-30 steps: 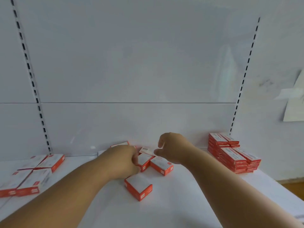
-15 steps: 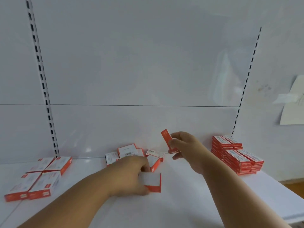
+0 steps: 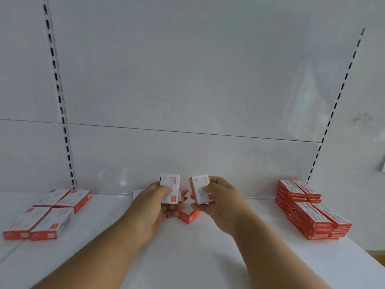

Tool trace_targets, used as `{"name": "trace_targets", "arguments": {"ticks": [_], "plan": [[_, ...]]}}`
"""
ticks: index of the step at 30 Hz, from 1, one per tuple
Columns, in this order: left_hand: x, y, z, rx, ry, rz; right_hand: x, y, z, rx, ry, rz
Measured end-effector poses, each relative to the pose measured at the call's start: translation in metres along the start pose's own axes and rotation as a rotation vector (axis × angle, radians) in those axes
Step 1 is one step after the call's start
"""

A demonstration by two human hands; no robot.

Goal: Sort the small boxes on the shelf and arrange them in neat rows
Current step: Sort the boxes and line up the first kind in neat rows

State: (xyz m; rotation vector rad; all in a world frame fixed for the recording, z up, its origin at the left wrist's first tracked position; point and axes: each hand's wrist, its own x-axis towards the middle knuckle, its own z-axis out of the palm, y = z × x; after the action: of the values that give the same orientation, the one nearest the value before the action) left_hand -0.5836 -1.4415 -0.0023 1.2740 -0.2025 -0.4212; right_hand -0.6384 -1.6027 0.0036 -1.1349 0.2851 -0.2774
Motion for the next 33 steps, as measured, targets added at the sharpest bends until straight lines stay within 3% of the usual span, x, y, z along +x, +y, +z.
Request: {"name": "trace_targets", "arguments": {"ticks": [6,15,20,26,33], "plan": [[0.003,0.000,-0.005,0.169,0.043,0.075,-0.001,0.014,0.000,-0.041,-0.214,-0.079],[-0.010,0.019,-0.029,0.309,0.047,0.151,-0.011,0.007,0.024,-0.265,-0.093,-0.188],[-0.027,0.067,-0.106,0.411,0.108,0.196,-0.015,0.007,0.097,-0.332,-0.124,-0.203],[-0.020,0.101,-0.212,0.508,0.306,0.199,0.002,0.047,0.202,-0.562,-0.073,-0.210],[0.012,0.105,-0.261,0.684,0.248,0.181,0.032,0.084,0.264,-0.793,0.094,-0.070]]}}
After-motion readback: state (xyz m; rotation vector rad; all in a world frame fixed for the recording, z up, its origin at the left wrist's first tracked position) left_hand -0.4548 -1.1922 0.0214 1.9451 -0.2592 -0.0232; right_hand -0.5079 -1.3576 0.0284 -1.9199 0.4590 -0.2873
